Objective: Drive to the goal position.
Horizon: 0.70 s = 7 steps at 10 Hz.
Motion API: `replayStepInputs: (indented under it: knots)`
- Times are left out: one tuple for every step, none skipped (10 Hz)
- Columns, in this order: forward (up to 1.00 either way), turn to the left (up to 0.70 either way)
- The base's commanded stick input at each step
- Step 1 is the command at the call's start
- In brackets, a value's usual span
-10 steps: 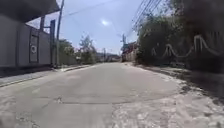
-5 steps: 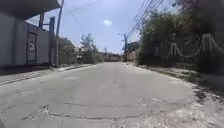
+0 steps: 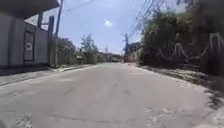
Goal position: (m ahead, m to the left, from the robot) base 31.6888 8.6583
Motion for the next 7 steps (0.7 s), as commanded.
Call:
replayStepInputs:
  knots:
    - [0.85, -0.32]
    - [0.85, -0.34]
    - [0.85, 0.0]
    - [0.85, 0.01]
    - [0.85, 0.01]
    - [0.85, 0.01]
    - [0.85, 0.01]
